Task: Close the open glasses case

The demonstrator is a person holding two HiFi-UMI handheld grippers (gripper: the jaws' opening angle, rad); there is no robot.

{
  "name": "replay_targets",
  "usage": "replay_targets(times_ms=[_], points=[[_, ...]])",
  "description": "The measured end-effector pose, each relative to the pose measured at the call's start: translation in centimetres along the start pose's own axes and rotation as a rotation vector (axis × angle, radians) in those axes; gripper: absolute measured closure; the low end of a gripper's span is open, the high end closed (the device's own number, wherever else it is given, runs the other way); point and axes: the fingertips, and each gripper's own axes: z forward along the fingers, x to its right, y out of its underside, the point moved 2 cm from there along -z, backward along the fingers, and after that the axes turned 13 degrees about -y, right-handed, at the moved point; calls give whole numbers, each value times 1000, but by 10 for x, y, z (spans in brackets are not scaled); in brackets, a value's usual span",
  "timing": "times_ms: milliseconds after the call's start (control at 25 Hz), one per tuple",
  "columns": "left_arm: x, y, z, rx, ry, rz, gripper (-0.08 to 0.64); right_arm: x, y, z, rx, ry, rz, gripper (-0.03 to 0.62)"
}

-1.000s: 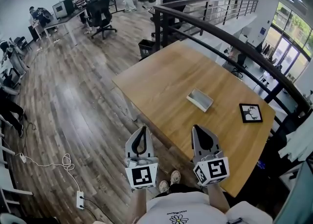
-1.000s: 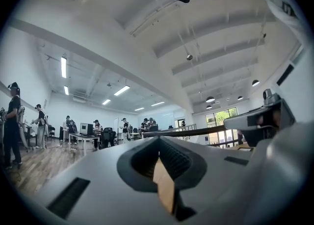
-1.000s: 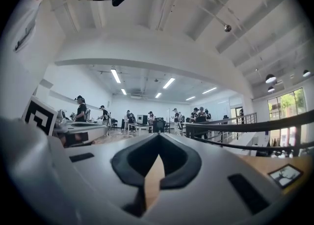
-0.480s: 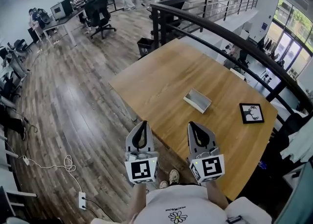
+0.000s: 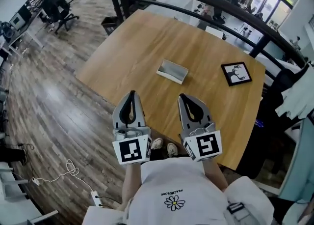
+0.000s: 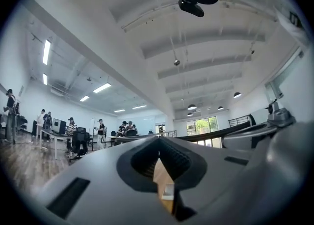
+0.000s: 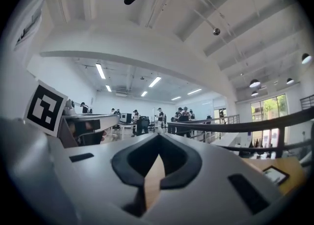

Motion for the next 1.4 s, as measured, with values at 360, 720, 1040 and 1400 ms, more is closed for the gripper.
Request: replay_targets(times_ms=[360, 720, 1040, 1400], points=[[42, 2, 45, 20, 205, -3, 543, 28, 2, -8, -11, 203, 0, 586], [41, 21, 65, -21, 263, 1, 543, 51, 8, 18, -25, 179, 72, 469], [32, 37, 82, -45, 233, 15, 543, 91, 53, 61, -146, 126, 106, 377], [20, 54, 92, -73, 189, 30, 543, 132, 133, 103, -335, 130, 159, 362]])
